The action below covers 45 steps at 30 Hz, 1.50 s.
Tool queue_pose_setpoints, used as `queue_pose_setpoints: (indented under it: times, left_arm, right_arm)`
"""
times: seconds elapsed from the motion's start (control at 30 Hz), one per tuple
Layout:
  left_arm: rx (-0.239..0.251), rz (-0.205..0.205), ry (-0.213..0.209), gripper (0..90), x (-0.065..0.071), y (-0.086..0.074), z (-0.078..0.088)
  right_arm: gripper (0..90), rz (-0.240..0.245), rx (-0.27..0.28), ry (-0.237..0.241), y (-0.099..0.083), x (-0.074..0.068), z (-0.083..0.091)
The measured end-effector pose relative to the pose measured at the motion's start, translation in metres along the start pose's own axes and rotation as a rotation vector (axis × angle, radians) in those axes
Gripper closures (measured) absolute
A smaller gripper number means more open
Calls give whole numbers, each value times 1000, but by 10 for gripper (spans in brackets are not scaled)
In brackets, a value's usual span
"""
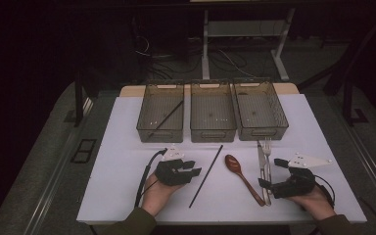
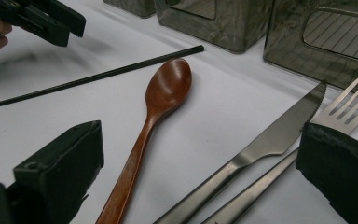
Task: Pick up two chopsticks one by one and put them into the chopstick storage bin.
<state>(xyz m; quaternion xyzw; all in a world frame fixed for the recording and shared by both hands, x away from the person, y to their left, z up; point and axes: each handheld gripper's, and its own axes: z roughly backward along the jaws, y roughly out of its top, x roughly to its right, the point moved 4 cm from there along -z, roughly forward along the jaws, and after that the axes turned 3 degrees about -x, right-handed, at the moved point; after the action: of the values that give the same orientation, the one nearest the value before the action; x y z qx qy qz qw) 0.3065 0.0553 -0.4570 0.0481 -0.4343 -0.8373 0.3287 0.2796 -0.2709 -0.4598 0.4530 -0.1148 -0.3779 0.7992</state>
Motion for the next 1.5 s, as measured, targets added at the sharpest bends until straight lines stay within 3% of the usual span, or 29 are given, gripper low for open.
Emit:
queue_pose_setpoints:
  times: [0.3, 0.4, 0.6, 0.63, 1.5]
  left_arm:
    - [-47, -7, -21, 678, 10, -2, -18]
    - [-49, 10, -22, 691, 12, -3, -24]
    - [-78, -17, 2, 726, 15, -4, -34]
    - [-81, -5, 7, 729, 16, -4, -35]
    - [-128, -52, 44, 837, 11, -3, -33]
  right_arm:
    - [1, 1, 0, 1, 0, 0, 0]
    - [1, 1, -1, 1, 0, 0, 0]
    - [1, 1, -1, 1, 0, 0, 0]
    - [1, 1, -1, 1, 0, 0, 0]
    - [1, 0, 3, 0, 0, 1, 1]
